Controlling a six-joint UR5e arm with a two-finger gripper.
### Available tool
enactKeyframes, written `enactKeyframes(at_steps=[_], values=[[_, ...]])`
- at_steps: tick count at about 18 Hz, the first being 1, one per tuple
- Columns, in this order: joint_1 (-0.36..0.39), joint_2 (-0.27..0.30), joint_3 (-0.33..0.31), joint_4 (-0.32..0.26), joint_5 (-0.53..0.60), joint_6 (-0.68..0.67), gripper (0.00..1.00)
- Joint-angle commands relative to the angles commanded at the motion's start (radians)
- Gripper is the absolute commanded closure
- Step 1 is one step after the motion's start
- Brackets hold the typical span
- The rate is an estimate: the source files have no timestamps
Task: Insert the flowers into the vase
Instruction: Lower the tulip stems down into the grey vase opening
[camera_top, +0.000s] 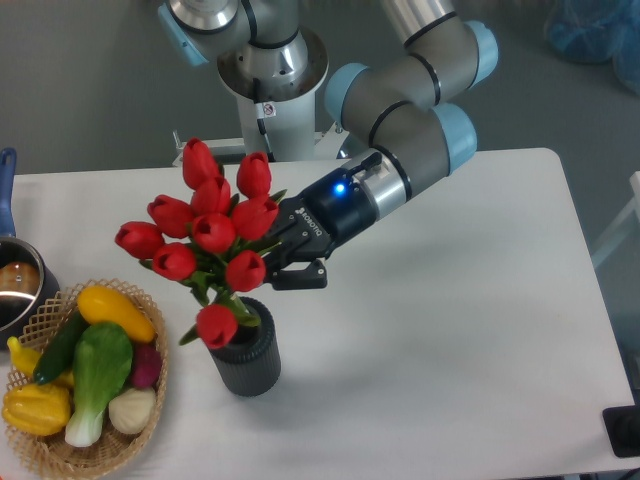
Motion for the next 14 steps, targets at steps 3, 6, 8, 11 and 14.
enactKeyframes(at_steps=[3,6,8,11,14], values=[[-0.002,0.000,-0.014,0.000,-0.003,0.000,0.82],[-0.002,-0.002,-0.029,0.000,-0.012,0.000,0.82],[-0.002,-0.009,-0.035,0.000,-0.012,0.014,0.82],[-0.002,-0.014,-0.058,0.000,-0.020,0.040,0.82],[-0.002,-0.021,-0.058,0.000,-0.023,0.041,0.82]])
